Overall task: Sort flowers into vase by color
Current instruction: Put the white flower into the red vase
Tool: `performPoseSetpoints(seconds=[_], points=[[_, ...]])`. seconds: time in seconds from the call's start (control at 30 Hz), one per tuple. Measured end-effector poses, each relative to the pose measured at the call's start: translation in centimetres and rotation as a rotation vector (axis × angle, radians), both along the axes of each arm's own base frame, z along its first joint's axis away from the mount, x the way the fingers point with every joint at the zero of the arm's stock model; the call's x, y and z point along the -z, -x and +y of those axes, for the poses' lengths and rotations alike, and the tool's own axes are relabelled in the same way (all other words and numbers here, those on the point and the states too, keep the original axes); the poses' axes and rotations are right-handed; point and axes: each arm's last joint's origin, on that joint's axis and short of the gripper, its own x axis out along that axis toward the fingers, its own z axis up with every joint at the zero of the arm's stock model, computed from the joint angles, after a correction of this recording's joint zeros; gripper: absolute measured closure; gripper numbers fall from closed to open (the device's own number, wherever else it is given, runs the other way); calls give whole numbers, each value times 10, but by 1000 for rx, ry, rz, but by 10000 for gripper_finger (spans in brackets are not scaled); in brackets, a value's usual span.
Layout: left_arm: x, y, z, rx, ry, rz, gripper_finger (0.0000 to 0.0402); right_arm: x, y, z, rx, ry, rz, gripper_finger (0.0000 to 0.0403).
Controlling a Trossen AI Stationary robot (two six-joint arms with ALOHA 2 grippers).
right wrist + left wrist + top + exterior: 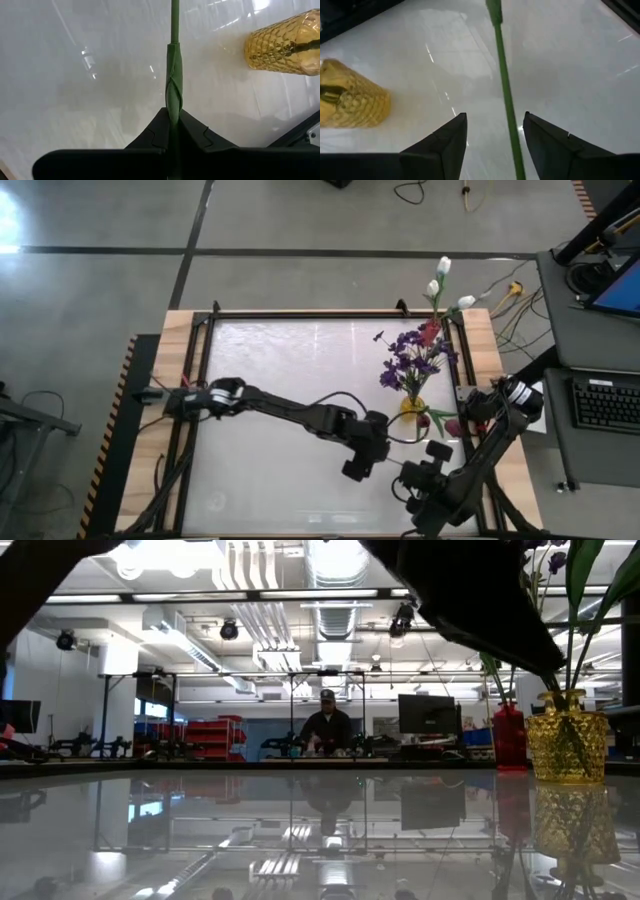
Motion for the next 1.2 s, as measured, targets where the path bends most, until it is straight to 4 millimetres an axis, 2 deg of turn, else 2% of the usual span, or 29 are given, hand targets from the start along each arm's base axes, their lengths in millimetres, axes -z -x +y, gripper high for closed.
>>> performPoseSetpoints(seconds=[0.33, 0.47, 0.67, 0.97, 1.07, 1.2], points=[[-13, -9, -5, 29, 6, -25, 271, 1, 0, -1, 14, -5, 16, 390], [-17, -8, -5, 32, 2, -13, 312, 1, 0, -2, 15, -1, 16, 390], [-11, -6, -4, 27, 0, 14, 390, 1, -1, -2, 17, 0, 14, 390], [-10, -6, -4, 21, -10, 17, 399, -1, -2, -2, 15, -5, 2, 387], [-14, -3, -3, 25, -14, 25, 400, -14, -4, 0, 15, -36, -38, 360], [-27, 3, -3, 34, -21, 30, 401, -42, -9, 5, -18, -66, -165, 292]])
